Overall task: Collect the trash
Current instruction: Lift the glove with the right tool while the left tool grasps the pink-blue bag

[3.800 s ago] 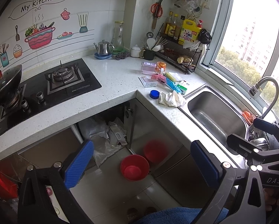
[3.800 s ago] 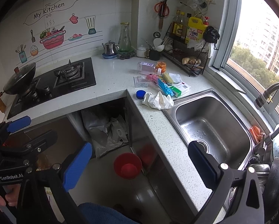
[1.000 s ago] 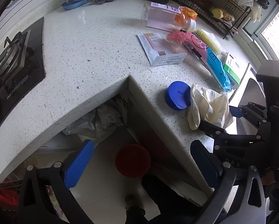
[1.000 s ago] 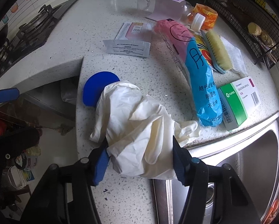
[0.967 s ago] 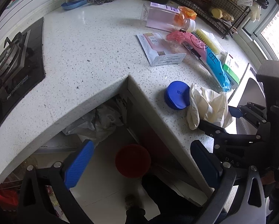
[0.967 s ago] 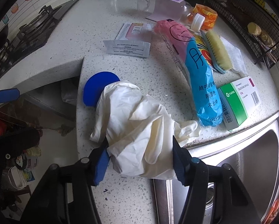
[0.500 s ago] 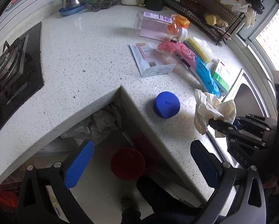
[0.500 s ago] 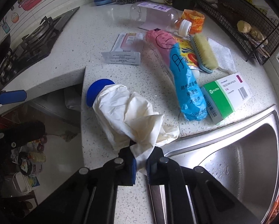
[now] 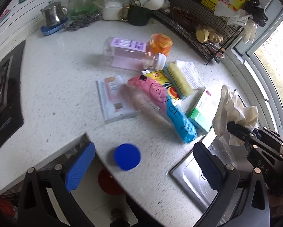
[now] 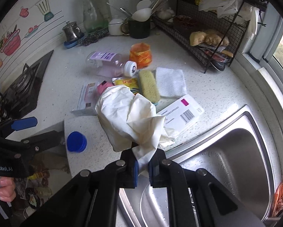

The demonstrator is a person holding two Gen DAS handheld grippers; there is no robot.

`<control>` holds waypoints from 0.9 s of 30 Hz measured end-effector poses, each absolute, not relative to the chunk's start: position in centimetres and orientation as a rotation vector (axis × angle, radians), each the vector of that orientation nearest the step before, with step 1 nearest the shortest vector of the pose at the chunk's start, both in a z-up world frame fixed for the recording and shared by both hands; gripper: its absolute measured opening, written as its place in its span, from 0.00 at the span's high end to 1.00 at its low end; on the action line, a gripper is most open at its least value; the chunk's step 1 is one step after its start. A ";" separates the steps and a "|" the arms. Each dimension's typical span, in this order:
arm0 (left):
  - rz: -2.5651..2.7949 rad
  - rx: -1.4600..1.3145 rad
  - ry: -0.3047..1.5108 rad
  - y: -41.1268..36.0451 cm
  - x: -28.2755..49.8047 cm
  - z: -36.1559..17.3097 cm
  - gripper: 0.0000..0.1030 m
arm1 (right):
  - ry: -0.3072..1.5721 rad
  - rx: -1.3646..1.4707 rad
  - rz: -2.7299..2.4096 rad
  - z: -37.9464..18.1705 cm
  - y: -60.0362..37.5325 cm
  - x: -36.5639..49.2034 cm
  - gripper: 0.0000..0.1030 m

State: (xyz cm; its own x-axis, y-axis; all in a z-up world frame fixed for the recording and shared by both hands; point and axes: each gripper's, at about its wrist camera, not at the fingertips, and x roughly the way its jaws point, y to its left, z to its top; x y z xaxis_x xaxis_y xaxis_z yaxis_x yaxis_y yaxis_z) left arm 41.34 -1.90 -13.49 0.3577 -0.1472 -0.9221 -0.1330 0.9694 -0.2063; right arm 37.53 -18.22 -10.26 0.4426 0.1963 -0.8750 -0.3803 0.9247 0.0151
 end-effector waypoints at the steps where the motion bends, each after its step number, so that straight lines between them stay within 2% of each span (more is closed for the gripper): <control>1: -0.005 -0.266 1.219 -2.4 42.0 -13.8 0.00 | 1.052 -0.192 0.352 -10.3 -18.6 38.1 0.93; 8: 0.007 -0.258 1.303 -5.8 46.3 -17.2 0.01 | 1.059 -0.179 0.320 -11.1 -20.4 40.4 0.93; 14: 0.043 -0.297 1.359 -6.7 49.0 -20.4 0.17 | 1.077 -0.155 0.294 -12.0 -22.2 41.4 0.93; 17: 0.054 -0.288 1.371 -7.0 49.7 -21.3 0.31 | 1.091 -0.146 0.292 -12.5 -22.7 41.5 0.93; 19: 0.028 -0.287 1.377 -7.5 49.9 -21.5 0.52 | 1.099 -0.142 0.289 -12.7 -23.0 41.7 0.93; 26: -0.047 -0.238 1.355 -8.7 49.5 -21.3 0.74 | 1.101 -0.112 0.272 -12.4 -23.3 41.3 0.93; 27: -0.059 -0.232 1.348 -8.8 49.3 -21.1 0.82 | 1.098 -0.111 0.272 -12.3 -23.2 41.1 0.93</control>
